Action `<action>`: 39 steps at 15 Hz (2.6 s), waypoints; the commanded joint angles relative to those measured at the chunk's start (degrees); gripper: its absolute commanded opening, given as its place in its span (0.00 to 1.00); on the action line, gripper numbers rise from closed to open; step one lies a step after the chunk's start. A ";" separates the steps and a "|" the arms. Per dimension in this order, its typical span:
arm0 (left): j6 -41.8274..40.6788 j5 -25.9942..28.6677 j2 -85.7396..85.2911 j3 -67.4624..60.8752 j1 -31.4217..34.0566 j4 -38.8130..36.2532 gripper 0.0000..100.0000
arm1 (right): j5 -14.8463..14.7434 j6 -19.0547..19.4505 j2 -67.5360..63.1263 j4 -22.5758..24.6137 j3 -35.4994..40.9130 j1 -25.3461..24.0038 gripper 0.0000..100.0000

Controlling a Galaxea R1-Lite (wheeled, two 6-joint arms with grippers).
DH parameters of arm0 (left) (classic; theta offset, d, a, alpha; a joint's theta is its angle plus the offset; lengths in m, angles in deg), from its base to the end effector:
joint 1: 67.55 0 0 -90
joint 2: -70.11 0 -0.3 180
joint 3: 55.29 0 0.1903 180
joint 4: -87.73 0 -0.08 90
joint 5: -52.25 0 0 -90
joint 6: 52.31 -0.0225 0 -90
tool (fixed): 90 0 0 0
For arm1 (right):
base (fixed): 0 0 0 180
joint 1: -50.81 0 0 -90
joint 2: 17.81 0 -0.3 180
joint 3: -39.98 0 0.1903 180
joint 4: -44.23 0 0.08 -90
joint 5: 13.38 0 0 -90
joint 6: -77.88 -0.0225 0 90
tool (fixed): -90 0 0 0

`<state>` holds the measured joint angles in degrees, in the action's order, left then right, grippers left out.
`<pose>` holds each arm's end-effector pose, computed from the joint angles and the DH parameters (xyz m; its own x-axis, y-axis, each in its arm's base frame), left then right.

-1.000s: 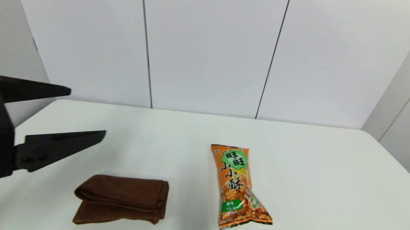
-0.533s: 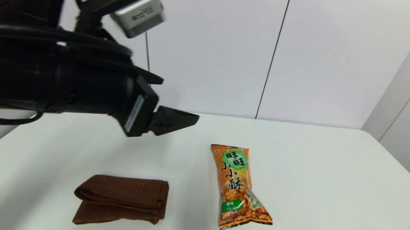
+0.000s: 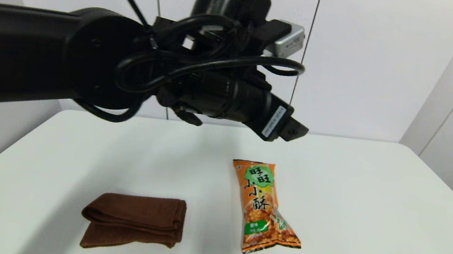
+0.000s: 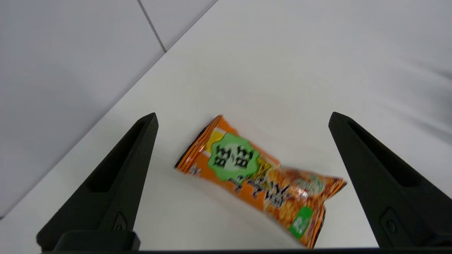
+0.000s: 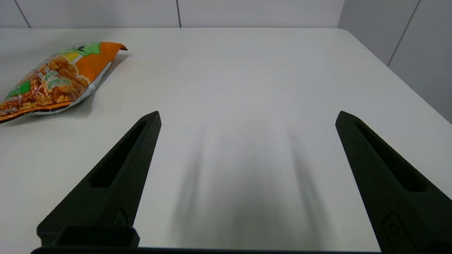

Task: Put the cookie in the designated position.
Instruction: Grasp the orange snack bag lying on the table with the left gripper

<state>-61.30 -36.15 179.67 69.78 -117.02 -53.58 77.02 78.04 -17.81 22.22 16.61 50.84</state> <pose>0.2452 -0.2877 0.2932 0.5759 -0.7166 -0.3935 0.8069 0.5756 0.1328 -0.0228 0.0002 0.0779 0.9997 0.0065 0.0237 -0.0064 1.0000 -0.0030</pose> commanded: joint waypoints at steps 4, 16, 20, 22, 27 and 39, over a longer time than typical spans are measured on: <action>16.19 -19.26 11.20 11.85 -6.52 13.07 1.00 | 0.04 0.02 -0.09 0.04 0.53 -0.02 1.00; 33.68 -23.75 14.19 11.85 -9.68 21.68 1.00 | -0.05 0.02 -0.09 0.04 0.53 -0.02 1.00; 36.05 -23.48 16.48 11.76 -9.59 20.89 1.00 | 0.04 0.02 0.00 0.04 0.53 -0.02 1.00; 38.08 -23.92 17.71 11.76 -9.59 20.62 1.00 | 0.04 0.02 0.00 0.04 0.53 0.06 1.00; 38.69 -24.10 19.29 11.67 -9.07 20.89 1.00 | 0.04 0.02 -0.09 0.04 0.53 -0.02 1.00; 49.68 -24.01 22.54 11.23 -7.57 23.17 1.00 | 0.04 0.02 -0.09 0.04 0.53 -0.02 1.00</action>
<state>-11.99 -60.02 201.81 81.11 -125.00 -30.68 77.03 78.04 -17.81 22.24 16.61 50.84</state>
